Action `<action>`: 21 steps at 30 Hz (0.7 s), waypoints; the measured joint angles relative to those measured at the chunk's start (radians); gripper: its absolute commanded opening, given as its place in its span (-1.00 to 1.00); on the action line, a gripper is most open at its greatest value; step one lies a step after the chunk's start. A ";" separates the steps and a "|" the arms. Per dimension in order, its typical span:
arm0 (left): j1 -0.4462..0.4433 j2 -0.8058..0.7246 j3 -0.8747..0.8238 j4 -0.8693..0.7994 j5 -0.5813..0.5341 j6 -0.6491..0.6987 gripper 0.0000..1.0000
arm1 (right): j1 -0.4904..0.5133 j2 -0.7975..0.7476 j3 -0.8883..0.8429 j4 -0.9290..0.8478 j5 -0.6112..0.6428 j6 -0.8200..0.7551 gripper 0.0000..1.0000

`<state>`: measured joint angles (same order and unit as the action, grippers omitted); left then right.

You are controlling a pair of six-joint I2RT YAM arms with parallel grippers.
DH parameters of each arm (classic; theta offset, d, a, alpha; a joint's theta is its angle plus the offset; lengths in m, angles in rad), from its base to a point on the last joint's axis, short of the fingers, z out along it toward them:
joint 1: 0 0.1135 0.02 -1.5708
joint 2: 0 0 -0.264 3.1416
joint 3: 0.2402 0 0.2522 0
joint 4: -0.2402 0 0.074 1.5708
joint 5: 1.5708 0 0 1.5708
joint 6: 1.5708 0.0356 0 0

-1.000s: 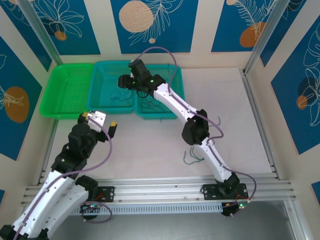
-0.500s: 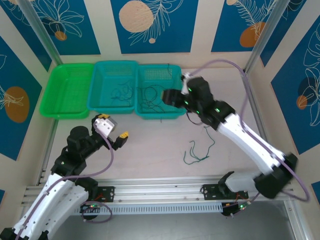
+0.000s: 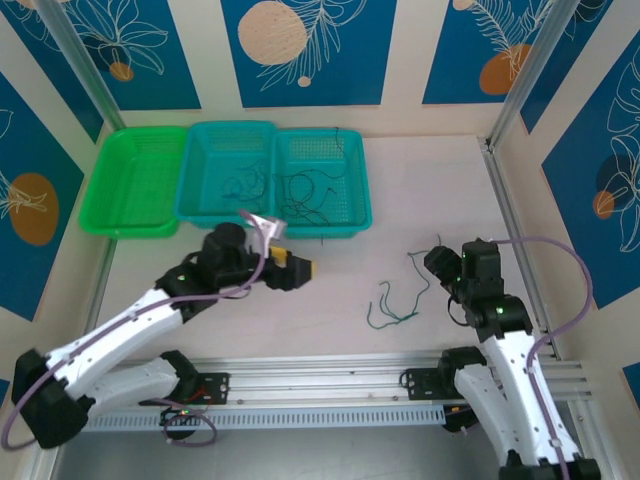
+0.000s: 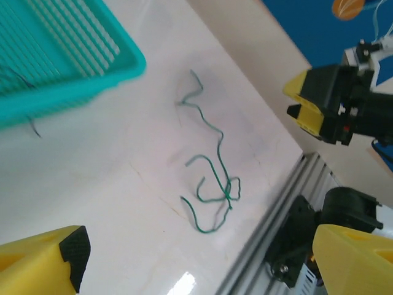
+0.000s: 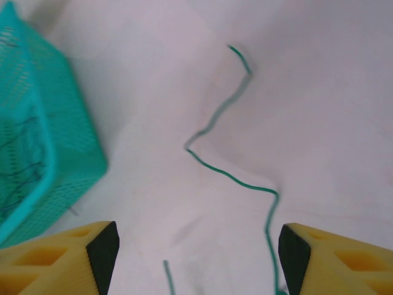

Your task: Untangle the cables

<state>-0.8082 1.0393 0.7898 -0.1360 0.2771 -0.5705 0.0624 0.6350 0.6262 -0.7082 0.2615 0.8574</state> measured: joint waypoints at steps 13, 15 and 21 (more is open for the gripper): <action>-0.376 0.680 0.369 0.075 -0.357 -0.311 0.46 | -0.085 0.490 0.016 0.065 -0.225 -0.047 0.40; -0.388 0.750 0.416 0.073 -0.383 -0.353 0.38 | -0.085 0.489 0.018 0.069 -0.240 -0.047 0.40; -0.394 0.909 0.502 0.066 -0.383 -0.437 -0.05 | -0.085 0.447 0.018 0.061 -0.247 -0.047 0.42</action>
<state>-1.2022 1.9488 1.2915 -0.0704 -0.1059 -1.0077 -0.0231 1.0821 0.6445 -0.6472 0.0147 0.8101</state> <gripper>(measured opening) 0.584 0.706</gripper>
